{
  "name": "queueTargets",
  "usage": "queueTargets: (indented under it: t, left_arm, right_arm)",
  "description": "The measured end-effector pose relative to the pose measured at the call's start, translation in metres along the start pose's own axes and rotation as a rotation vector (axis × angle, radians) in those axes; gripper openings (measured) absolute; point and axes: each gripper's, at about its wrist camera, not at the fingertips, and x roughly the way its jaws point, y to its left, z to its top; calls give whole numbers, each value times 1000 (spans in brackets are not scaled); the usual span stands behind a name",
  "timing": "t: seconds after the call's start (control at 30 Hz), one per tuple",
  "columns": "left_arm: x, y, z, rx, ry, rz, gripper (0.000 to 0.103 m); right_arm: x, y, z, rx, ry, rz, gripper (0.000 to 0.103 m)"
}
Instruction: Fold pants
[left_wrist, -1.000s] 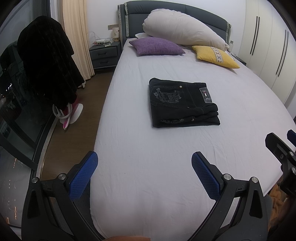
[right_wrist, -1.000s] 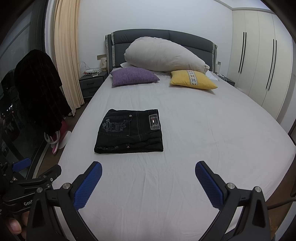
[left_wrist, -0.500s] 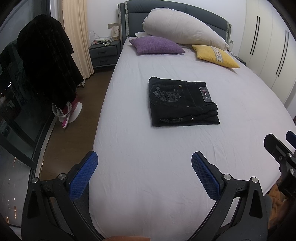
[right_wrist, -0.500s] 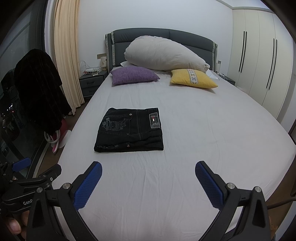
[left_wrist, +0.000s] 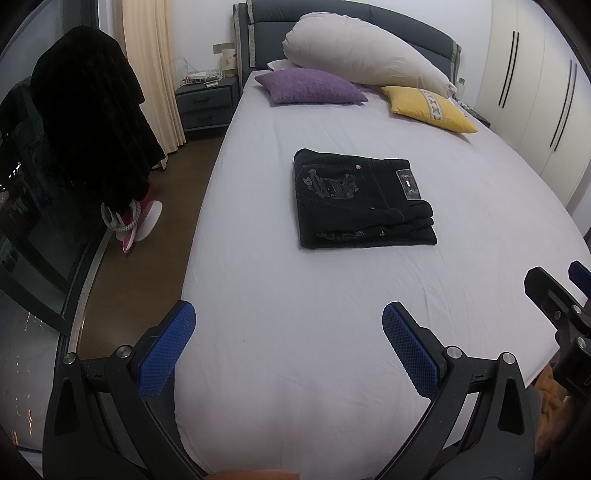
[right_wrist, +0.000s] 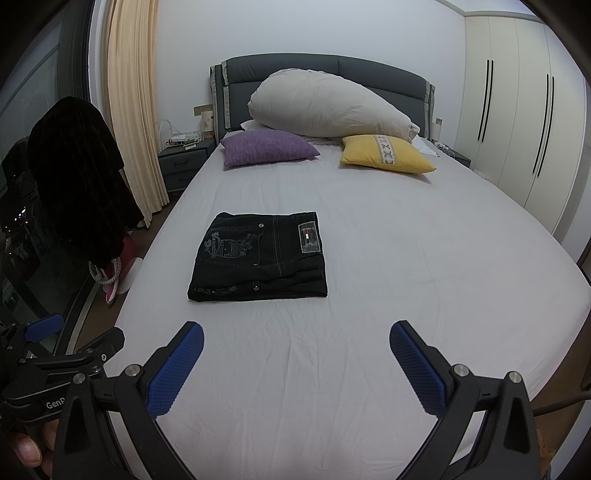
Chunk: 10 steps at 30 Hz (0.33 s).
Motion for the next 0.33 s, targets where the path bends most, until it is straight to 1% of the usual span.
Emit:
queueTargets:
  t: [0.17, 0.33]
  left_arm:
    - [-1, 1, -1, 0, -2, -1, 103]
    - [-2, 5, 1, -5, -13, 18, 103]
  right_arm:
    - [-1, 2, -4, 3, 5, 2, 103]
    - [-5, -1, -15, 17, 12, 7, 103]
